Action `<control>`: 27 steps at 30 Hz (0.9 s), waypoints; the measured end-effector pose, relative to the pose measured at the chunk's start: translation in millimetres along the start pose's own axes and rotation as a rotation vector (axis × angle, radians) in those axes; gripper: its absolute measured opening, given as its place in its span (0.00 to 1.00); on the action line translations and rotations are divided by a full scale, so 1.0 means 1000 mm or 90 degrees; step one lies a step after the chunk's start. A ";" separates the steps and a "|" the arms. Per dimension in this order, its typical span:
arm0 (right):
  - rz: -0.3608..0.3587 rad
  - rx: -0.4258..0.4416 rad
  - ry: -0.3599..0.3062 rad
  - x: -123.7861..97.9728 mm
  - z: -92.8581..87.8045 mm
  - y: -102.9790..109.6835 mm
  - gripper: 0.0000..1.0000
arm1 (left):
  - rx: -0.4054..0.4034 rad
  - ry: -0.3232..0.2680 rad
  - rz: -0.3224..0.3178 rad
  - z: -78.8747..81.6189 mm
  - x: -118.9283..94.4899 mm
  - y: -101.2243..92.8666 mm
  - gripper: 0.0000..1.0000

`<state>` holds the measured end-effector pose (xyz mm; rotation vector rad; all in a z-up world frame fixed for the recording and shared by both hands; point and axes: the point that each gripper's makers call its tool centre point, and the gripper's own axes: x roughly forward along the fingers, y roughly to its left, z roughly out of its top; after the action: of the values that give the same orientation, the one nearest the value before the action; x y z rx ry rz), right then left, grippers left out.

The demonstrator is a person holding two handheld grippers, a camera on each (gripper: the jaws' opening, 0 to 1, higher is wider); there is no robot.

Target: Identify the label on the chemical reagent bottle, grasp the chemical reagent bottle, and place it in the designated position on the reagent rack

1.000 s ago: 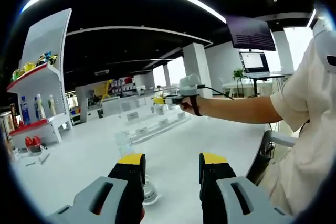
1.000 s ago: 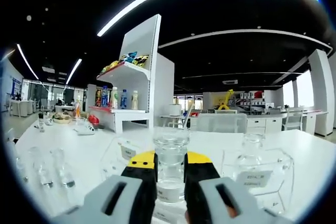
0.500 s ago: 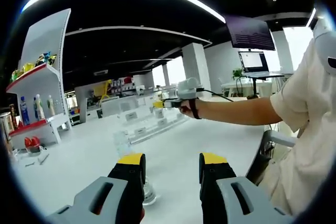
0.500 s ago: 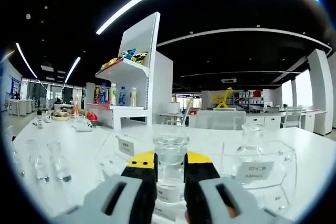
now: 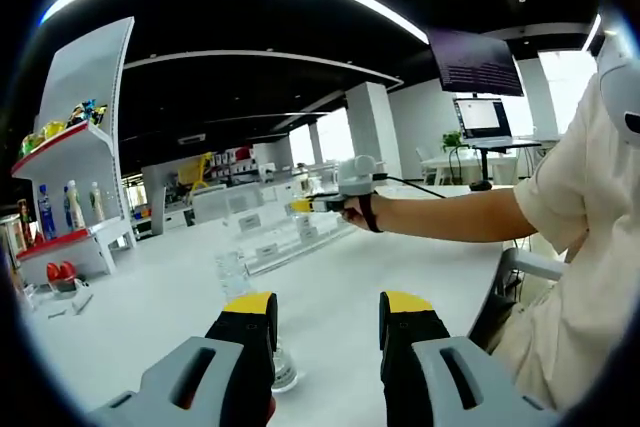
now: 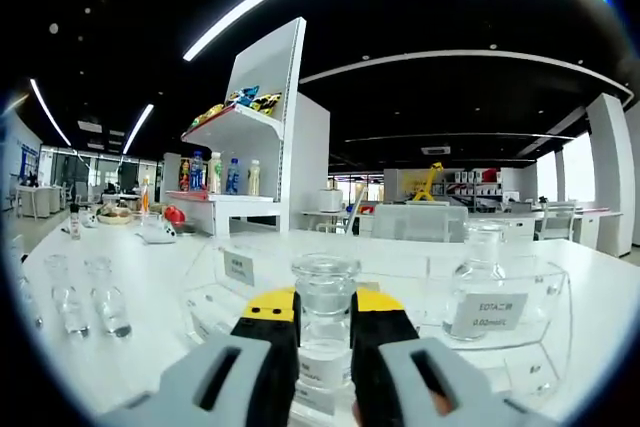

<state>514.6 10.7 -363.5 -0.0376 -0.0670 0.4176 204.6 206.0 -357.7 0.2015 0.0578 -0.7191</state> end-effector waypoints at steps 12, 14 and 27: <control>-0.003 0.013 0.014 -0.004 -0.010 0.004 0.19 | 0.000 0.000 0.000 0.000 0.000 0.000 0.42; -0.004 0.011 0.018 0.001 -0.013 -0.002 0.19 | 0.001 0.000 0.000 0.000 0.000 -0.001 0.42; -0.004 0.014 0.035 0.005 -0.022 -0.010 0.19 | 0.001 0.000 0.005 0.001 -0.002 0.002 0.42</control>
<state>525.3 3.1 -384.9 -0.0274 -0.0080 0.4102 205.0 208.7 -356.4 0.2024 0.0559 -0.7116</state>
